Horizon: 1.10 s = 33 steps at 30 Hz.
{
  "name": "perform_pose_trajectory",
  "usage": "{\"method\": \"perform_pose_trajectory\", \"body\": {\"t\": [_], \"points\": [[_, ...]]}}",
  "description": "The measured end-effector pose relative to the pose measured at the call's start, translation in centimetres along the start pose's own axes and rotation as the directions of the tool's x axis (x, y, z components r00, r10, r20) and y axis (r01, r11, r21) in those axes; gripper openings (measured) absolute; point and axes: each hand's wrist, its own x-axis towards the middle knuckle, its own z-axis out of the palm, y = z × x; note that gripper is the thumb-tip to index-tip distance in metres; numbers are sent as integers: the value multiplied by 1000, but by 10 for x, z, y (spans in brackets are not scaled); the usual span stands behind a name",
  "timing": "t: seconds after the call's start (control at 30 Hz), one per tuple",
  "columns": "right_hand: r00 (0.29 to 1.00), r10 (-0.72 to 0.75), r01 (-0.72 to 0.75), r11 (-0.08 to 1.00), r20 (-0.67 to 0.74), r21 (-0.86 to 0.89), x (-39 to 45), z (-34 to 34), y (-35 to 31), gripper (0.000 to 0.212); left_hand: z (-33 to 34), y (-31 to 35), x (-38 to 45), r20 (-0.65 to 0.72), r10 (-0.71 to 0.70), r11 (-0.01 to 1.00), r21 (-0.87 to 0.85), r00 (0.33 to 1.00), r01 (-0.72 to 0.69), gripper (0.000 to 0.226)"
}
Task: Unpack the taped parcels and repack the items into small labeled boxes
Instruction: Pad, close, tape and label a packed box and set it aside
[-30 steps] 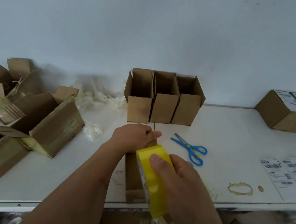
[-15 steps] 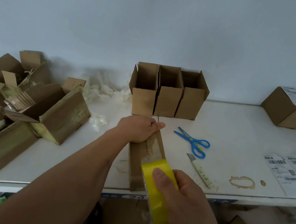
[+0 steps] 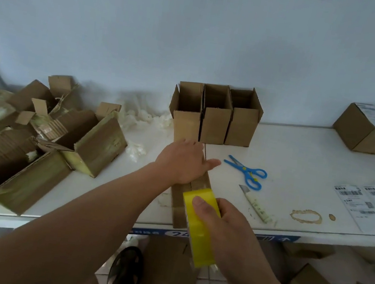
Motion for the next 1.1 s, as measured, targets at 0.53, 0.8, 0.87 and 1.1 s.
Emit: {"method": "perform_pose_trajectory", "body": {"t": [0.53,0.8,0.87,1.1], "points": [[996,66,-60,994,56,-89,-4,5,36,25,17,12,-37,-161,70,990,135,984,-48,66],[996,44,-37,995,78,-90,-3,8,45,26,11,-4,-69,210,47,997,-65,977,-34,110],[997,40,-36,997,61,-62,-3,12,49,24,10,-6,-67,221,68,997,-57,973,-57,112],[996,78,-77,997,41,-27,-4,16,58,30,5,-8,-66,165,87,995,-62,982,-78,108]]}}
